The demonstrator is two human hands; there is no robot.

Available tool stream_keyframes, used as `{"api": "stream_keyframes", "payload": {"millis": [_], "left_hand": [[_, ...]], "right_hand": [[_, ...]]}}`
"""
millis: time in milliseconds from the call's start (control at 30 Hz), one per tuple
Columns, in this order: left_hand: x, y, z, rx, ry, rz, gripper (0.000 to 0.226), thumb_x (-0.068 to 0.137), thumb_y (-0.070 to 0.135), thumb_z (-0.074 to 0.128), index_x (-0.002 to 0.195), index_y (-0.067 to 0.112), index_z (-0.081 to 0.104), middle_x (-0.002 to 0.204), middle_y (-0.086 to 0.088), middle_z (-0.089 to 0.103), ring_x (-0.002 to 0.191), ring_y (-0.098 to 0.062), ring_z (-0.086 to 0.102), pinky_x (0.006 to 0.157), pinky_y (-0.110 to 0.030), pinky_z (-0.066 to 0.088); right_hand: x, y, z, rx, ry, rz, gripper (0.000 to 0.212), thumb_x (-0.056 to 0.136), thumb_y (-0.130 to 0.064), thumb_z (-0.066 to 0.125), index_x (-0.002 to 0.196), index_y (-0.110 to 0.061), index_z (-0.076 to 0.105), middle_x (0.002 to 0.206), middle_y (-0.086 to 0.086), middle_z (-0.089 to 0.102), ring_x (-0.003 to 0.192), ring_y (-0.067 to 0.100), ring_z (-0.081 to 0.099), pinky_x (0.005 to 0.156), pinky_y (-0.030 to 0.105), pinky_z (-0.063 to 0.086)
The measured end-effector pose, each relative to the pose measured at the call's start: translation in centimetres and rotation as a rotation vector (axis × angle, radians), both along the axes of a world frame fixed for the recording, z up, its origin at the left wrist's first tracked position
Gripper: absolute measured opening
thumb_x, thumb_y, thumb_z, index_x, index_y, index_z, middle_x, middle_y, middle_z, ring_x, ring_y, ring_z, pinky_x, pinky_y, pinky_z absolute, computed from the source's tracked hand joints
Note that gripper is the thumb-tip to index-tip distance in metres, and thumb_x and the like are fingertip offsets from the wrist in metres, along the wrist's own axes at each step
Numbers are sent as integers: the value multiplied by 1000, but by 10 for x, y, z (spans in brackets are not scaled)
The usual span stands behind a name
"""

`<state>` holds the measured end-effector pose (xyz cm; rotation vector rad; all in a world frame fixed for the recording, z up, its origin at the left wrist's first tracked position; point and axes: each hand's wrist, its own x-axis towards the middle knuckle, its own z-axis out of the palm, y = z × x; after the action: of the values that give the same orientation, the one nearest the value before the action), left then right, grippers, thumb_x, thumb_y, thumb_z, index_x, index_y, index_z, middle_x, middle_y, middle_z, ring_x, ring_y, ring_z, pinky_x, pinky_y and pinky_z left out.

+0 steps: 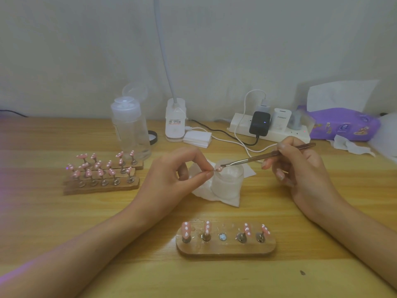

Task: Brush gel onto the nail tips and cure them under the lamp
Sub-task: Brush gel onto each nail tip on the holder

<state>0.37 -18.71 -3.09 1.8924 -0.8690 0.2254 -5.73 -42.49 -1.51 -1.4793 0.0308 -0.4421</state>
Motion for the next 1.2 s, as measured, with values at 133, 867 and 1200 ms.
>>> {"api": "stream_keyframes", "payload": {"millis": [133, 867, 1200], "left_hand": [[0, 0, 0, -4, 3, -1, 11, 84, 19, 77, 80, 25, 69, 76, 29, 61, 53, -4, 41, 59, -6, 37], [0, 1, 1, -2, 22, -2, 10, 84, 21, 77, 80, 26, 69, 80, 24, 64, 53, -7, 41, 60, -6, 38], [-1, 0, 3, 5, 19, -4, 11, 84, 18, 76, 80, 24, 69, 73, 30, 60, 53, -4, 41, 60, -5, 37]], "right_hand": [[-1, 1, 0, -46, -39, 65, 35, 97, -27, 53, 64, -35, 60, 69, 6, 71, 46, 9, 46, 39, 15, 31], [0, 1, 0, 5, -26, 28, 41, 100, -22, 49, 62, -34, 60, 67, 5, 70, 45, 8, 46, 38, 15, 29], [-1, 1, 2, -24, -32, 61, 31, 95, -30, 51, 65, -34, 60, 70, 7, 71, 47, 10, 47, 40, 17, 31]]}}
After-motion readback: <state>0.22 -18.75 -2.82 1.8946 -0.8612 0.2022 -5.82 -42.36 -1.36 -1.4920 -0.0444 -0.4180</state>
